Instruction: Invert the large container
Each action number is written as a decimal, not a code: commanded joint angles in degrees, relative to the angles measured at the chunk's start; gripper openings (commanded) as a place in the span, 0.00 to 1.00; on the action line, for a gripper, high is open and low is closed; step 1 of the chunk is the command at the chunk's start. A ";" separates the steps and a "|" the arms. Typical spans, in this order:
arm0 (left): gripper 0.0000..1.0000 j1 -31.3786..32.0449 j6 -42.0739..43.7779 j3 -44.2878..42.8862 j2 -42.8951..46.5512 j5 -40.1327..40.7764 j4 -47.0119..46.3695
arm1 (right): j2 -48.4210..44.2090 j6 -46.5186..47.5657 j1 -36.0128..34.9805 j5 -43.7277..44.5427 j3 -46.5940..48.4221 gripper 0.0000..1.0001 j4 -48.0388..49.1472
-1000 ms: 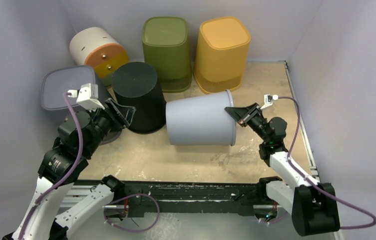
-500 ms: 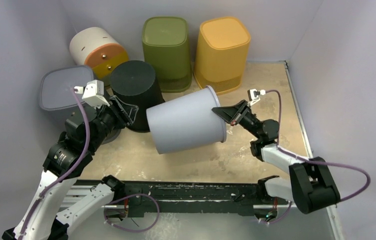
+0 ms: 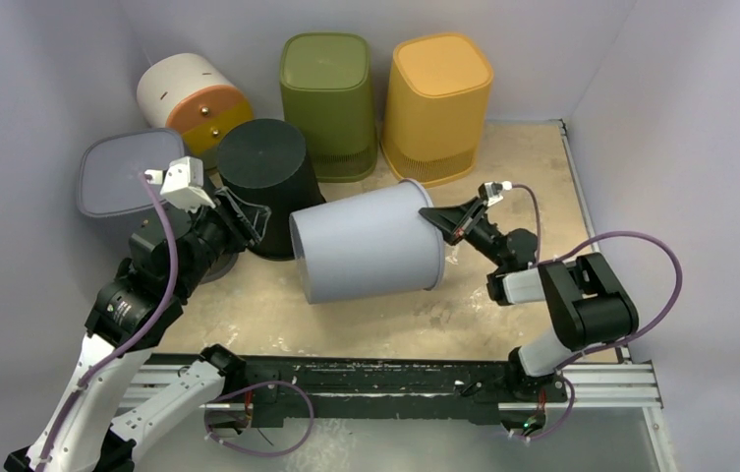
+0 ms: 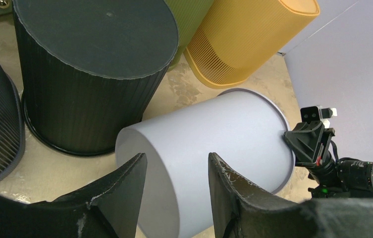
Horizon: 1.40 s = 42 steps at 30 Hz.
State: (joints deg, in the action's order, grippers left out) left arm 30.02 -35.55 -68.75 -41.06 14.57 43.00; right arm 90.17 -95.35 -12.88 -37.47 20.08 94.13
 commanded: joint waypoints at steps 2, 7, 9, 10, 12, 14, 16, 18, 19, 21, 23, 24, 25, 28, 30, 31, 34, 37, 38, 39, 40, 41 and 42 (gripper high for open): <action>0.47 -0.23 -0.30 -1.68 0.39 1.08 -0.55 | 6.87 2.73 8.03 -7.56 -3.51 0.00 22.05; 0.47 -0.23 -0.26 -0.85 0.78 1.68 -0.60 | 9.82 5.90 10.23 -11.20 -2.92 0.14 21.86; 0.47 -0.25 -0.22 -0.84 0.65 1.57 -0.53 | 11.35 6.50 10.75 -11.50 -2.94 0.19 21.58; 0.47 -0.23 -0.21 -0.81 0.65 1.46 -0.52 | 12.06 6.75 11.01 -11.52 -3.12 0.22 21.59; 0.47 -0.23 -0.15 -0.77 0.74 1.35 -0.28 | 13.17 7.54 11.44 -11.44 -3.25 0.27 21.54; 0.47 -0.23 -0.09 -0.62 0.95 1.59 0.02 | 13.59 8.16 11.63 -11.63 -3.36 0.29 21.64; 0.47 -0.23 -0.11 -0.44 1.21 1.85 0.15 | 13.70 8.80 11.91 -11.87 -3.27 0.31 21.83; 0.47 -0.23 -0.11 -0.26 1.38 1.87 0.15 | 14.16 8.93 12.36 -12.20 -3.20 0.34 22.01; 0.47 -0.23 -0.17 -0.18 1.39 1.87 0.15 | 14.42 8.95 12.67 -12.46 -3.12 0.36 22.05; 0.47 -0.23 -0.30 -0.07 1.33 1.63 0.05 | 15.00 9.52 13.59 -13.04 -3.18 0.39 22.07; 0.47 -0.23 -0.46 0.01 1.36 1.44 0.06 | 16.07 10.20 14.95 -13.76 -3.39 0.41 22.06; 0.47 -0.23 -0.44 0.02 1.38 1.39 0.05 | 16.54 10.42 15.71 -14.07 -3.64 0.41 22.06; 0.47 -0.23 -0.54 0.05 1.46 1.35 0.06 | 17.13 10.77 16.41 -14.44 -3.72 0.41 22.11; 0.47 -0.23 -0.56 0.09 1.47 1.43 0.02 | 18.55 11.68 18.11 -15.61 -3.82 0.43 22.21; 0.47 -0.23 -0.61 0.23 1.35 1.43 0.06 | 19.09 12.53 19.14 -16.16 -3.66 0.47 21.77; 0.47 -0.23 -0.65 0.30 1.33 1.36 0.06 | 19.27 13.03 19.66 -16.29 -3.64 0.47 21.48; 0.47 -0.23 -0.81 0.46 1.29 1.34 0.05 | 19.66 14.48 21.15 -16.78 -3.26 0.48 19.83; 0.47 -0.23 -0.92 0.61 1.34 1.44 0.06 | 19.44 17.63 22.62 -17.33 -1.99 0.48 15.04; 0.47 -0.23 -1.00 0.63 1.33 1.47 0.06 | 19.26 19.03 23.10 -17.75 -1.44 0.48 12.87; 0.47 -0.20 -1.05 0.71 1.44 1.51 0.02 | 19.14 20.90 23.69 -17.94 -1.04 0.48 11.37; 0.47 -0.22 -1.09 0.80 1.42 1.56 0.06 | 19.10 22.04 24.29 -17.69 -0.85 0.48 10.04; 0.47 -0.23 -1.09 0.95 1.42 1.55 0.06 | 18.93 23.49 24.96 -17.45 -0.51 0.48 8.28; 0.47 -0.23 -1.16 0.98 1.47 1.52 0.02 | 18.72 25.30 25.60 -16.95 -0.09 0.48 5.74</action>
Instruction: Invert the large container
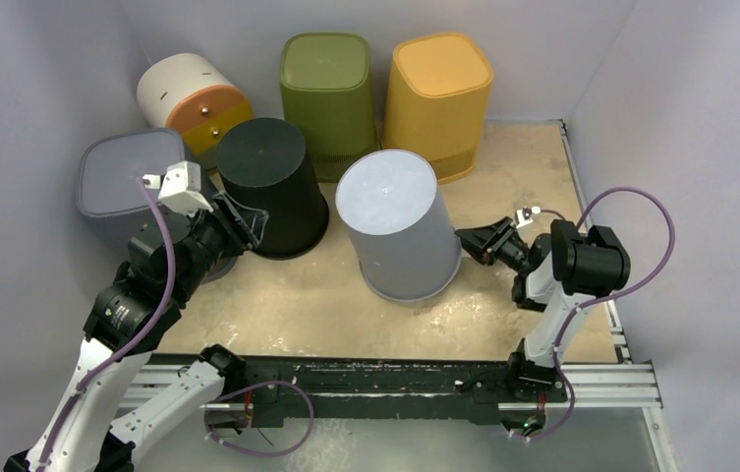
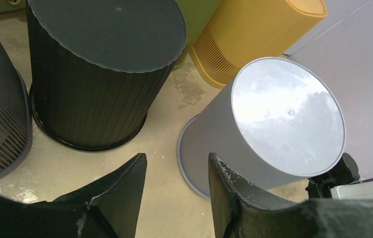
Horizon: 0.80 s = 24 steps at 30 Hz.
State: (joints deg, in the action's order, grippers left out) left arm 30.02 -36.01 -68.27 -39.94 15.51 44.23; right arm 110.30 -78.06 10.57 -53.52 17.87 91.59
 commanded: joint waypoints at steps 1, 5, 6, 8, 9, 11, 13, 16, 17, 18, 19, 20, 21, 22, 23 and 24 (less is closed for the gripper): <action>0.47 -0.23 -0.73 0.58 0.27 0.62 -1.18 | -1.86 9.98 2.59 -0.21 2.54 0.48 5.18; 0.47 -0.23 -0.55 0.68 0.20 0.54 -0.88 | -6.05 21.92 3.23 4.51 5.35 0.48 -13.12; 0.47 -0.23 -0.43 0.75 0.29 0.65 -0.77 | -7.81 25.67 3.23 6.51 6.26 0.48 -19.98; 0.47 -0.23 -0.42 1.17 0.53 0.90 -0.72 | -11.68 33.87 3.23 10.88 8.29 0.49 -32.84; 0.47 -0.23 -0.45 1.47 0.63 0.99 -0.84 | -13.82 37.25 3.23 13.37 9.30 0.51 -38.96; 0.47 -0.23 -0.61 2.00 0.66 0.89 -1.14 | -18.36 41.34 3.23 17.67 10.84 0.52 -47.05; 0.47 -0.23 -0.78 2.53 0.58 0.49 -1.66 | -22.76 42.71 3.23 21.32 11.27 0.54 -51.50; 0.47 -0.20 -0.99 3.25 0.28 -0.32 -2.38 | -29.45 45.71 3.23 29.19 13.10 0.58 -58.38; 0.47 -0.22 -0.99 3.43 0.29 -0.34 -2.31 | -31.70 46.28 3.23 30.41 13.84 0.63 -60.70; 0.47 -0.23 -0.97 3.63 0.37 -0.32 -2.26 | -33.72 47.01 3.23 32.10 14.86 0.66 -63.63; 0.47 -0.23 -0.99 3.79 0.50 -0.25 -2.18 | -35.77 48.12 3.23 33.26 15.81 0.68 -65.95; 0.48 -0.23 -0.99 3.96 0.74 -0.24 -2.01 | -37.36 49.04 3.23 34.33 17.07 0.69 -68.11; 0.52 -0.23 -0.94 4.12 0.93 -0.18 -1.79 | -38.69 49.99 3.23 35.61 18.48 0.69 -70.70; 0.54 -0.23 -0.84 4.35 1.12 -0.04 -1.66 | -40.04 50.90 3.23 36.60 19.79 0.71 -72.71; 0.56 -0.23 -0.78 4.59 1.31 0.35 -1.20 | -41.24 51.83 3.23 37.65 21.11 0.75 -74.73; 0.57 -0.20 -0.63 4.85 1.36 0.72 -0.88 | -42.39 52.68 3.21 38.83 22.28 0.78 -76.53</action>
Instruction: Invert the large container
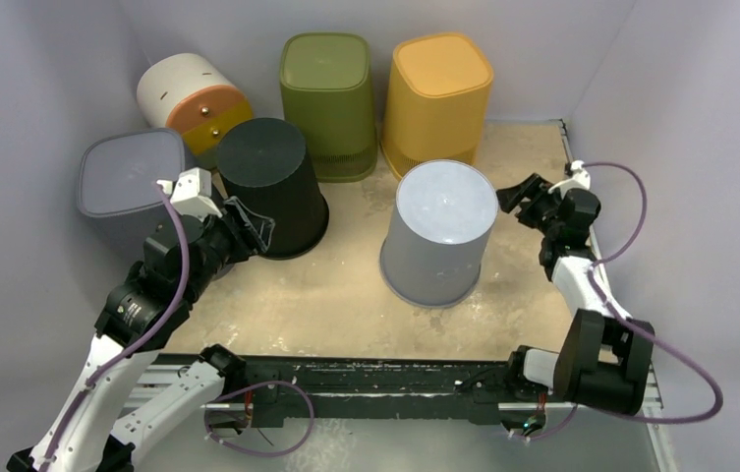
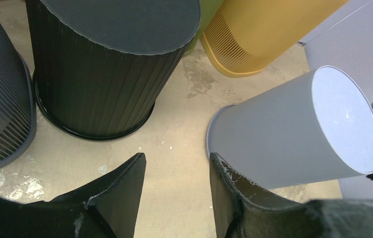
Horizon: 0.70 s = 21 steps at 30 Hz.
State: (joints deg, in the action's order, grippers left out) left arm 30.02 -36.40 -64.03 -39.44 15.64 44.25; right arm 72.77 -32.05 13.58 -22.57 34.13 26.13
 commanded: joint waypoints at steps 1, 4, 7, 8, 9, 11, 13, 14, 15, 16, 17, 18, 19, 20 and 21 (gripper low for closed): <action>0.58 -0.20 0.02 0.80 0.86 0.93 -0.46 | -5.96 7.56 0.13 8.90 7.28 0.82 -12.50; 0.59 -0.23 0.72 1.29 0.65 1.45 0.02 | -8.43 10.30 0.14 11.44 11.25 1.00 -16.67; 0.61 -0.23 1.42 2.04 0.34 2.28 -0.01 | -9.54 12.58 -0.23 15.13 15.72 1.00 -21.48; 0.61 -0.23 1.69 2.40 0.14 2.67 0.10 | -9.90 13.22 -0.74 16.47 17.72 1.00 -23.21; 0.61 -0.23 1.95 2.82 -0.07 3.17 0.25 | -10.30 13.81 -1.64 17.94 19.47 1.00 -24.04; 0.62 -0.23 2.65 3.73 -0.49 4.25 0.34 | -10.77 15.39 -4.64 21.52 23.58 1.00 -26.52; 0.63 -0.18 3.58 4.59 -0.77 5.50 0.03 | -10.18 17.13 -10.77 26.98 28.58 1.00 -28.51; 0.63 -0.22 3.88 4.69 -0.95 6.32 -0.30 | -9.30 17.92 -13.48 28.92 31.19 1.00 -29.61; 0.63 -0.22 4.03 4.78 -1.00 6.89 -0.61 | -8.36 18.37 -15.98 30.10 34.08 1.00 -30.71; 0.64 -0.23 4.16 4.78 -1.06 7.36 -1.08 | -7.06 18.80 -18.04 30.35 36.71 1.00 -31.81; 0.64 -0.23 4.16 4.72 -1.00 7.60 -1.58 | -5.69 19.30 -20.45 30.41 39.54 1.00 -33.01; 0.64 -0.23 4.06 4.81 -0.83 7.87 -2.12 | -4.58 19.96 -23.03 31.00 41.68 1.00 -33.84; 0.64 -0.23 3.91 4.99 -0.69 8.05 -2.93 | -3.64 20.72 -25.71 31.86 43.75 1.00 -34.31; 0.65 -0.23 3.81 5.28 -0.59 8.02 -3.44 | -2.97 21.56 -28.63 33.01 45.14 1.00 -34.27; 0.65 -0.23 3.81 5.50 -0.48 7.96 -3.87 | -2.46 22.13 -31.33 34.08 46.03 1.00 -34.07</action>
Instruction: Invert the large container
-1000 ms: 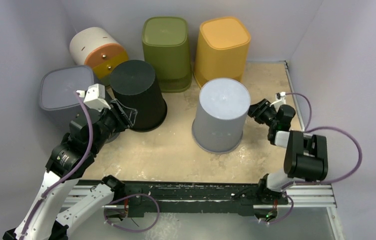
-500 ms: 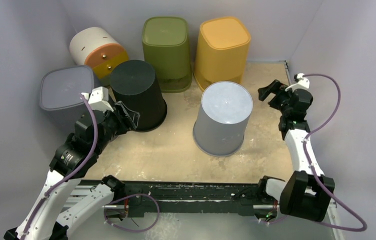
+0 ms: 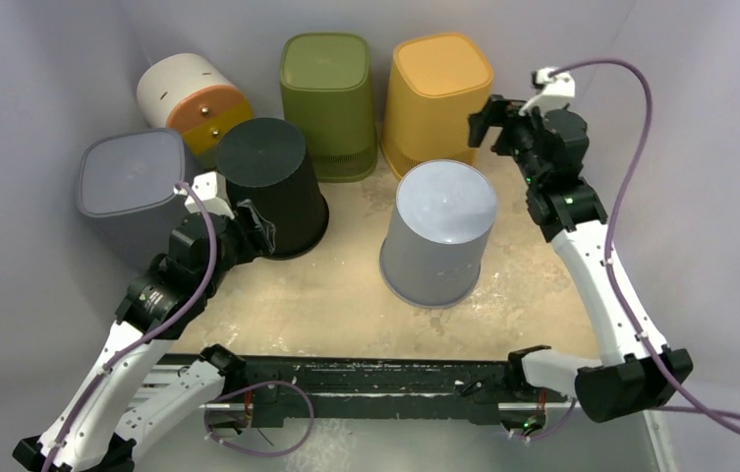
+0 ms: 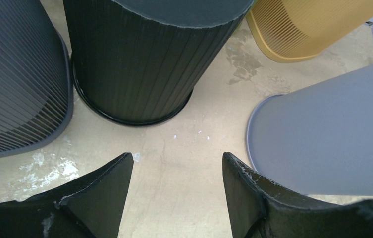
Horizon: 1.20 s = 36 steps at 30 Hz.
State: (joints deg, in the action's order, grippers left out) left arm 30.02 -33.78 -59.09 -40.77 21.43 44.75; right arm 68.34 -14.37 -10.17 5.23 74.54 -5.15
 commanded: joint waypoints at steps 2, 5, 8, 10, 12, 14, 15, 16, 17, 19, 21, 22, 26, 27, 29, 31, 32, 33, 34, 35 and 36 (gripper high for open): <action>0.65 -0.27 1.70 1.52 0.97 2.52 -4.91 | 2.66 5.30 -12.76 7.05 6.27 1.00 -1.85; 0.66 -0.23 2.58 3.27 1.07 4.64 -4.79 | 4.20 6.47 -19.76 8.39 5.83 1.00 -1.25; 0.67 -0.23 2.53 5.37 1.41 5.23 -4.57 | 6.53 7.43 -26.29 10.39 4.51 1.00 -1.27; 0.67 -0.18 1.92 6.39 2.42 4.60 -5.33 | 7.75 6.36 -29.86 13.11 4.27 1.00 -2.30; 0.68 -0.23 2.27 7.31 3.62 3.16 -6.52 | 7.83 6.12 -32.57 14.41 3.21 1.00 -2.24; 0.68 -0.23 1.88 7.81 4.45 2.76 -7.13 | 6.57 5.48 -34.09 15.02 1.23 1.00 -1.00; 0.68 -0.23 1.55 7.85 4.80 2.56 -7.26 | 5.69 5.20 -34.55 14.74 0.12 1.00 -0.52; 0.68 -0.23 1.23 7.85 5.09 2.19 -7.45 | 4.50 4.85 -34.76 14.58 -0.83 1.00 -0.13; 0.68 -0.23 0.99 7.78 5.41 1.80 -7.67 | 3.28 4.68 -34.86 14.27 -1.85 1.00 0.18; 0.68 -0.23 0.51 7.39 5.54 1.27 -7.91 | 0.27 4.69 -34.91 14.01 -3.63 1.00 0.50; 0.68 -0.24 -0.18 6.79 5.40 1.29 -7.82 | -2.81 4.80 -34.91 14.32 -5.83 1.00 1.40; 0.68 -0.23 -0.37 6.48 5.12 1.17 -7.76 | -4.27 4.82 -34.91 14.69 -7.01 1.00 1.71; 0.68 -0.23 -0.10 5.74 3.95 1.47 -7.81 | -8.14 5.16 -34.91 16.50 -9.57 1.00 1.07; 0.68 -0.23 -0.07 5.56 3.66 1.79 -7.92 | -8.49 5.21 -34.91 17.18 -9.74 1.00 0.24; 0.68 -0.22 0.14 5.21 3.08 1.82 -8.28 | -8.99 5.55 -34.91 18.41 -9.97 1.00 -1.08; 0.68 -0.23 0.63 4.88 2.72 1.69 -8.87 | -9.18 5.67 -34.92 19.48 -10.05 1.00 -2.06; 0.68 -0.23 0.76 4.69 2.50 1.67 -9.03 | -9.37 5.64 -34.91 19.90 -10.29 1.00 -2.36; 0.68 -0.23 0.96 4.50 2.27 1.64 -9.06 | -9.48 5.57 -34.91 20.12 -10.48 1.00 -2.48; 0.68 -0.23 1.06 4.22 1.89 1.56 -8.96 | -9.64 5.41 -34.91 20.16 -10.66 1.00 -2.51; 0.68 -0.25 1.17 4.17 1.78 1.39 -8.85 | -9.76 5.29 -34.91 20.29 -10.90 1.00 -2.50; 0.68 -0.23 1.19 4.08 1.64 1.15 -8.74 | -9.84 5.22 -34.91 20.18 -11.15 1.00 -2.35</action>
State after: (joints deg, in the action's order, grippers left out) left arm 30.02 -33.34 -52.18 -38.74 23.14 38.89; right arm 59.22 -9.23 -45.19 23.09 64.16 -7.66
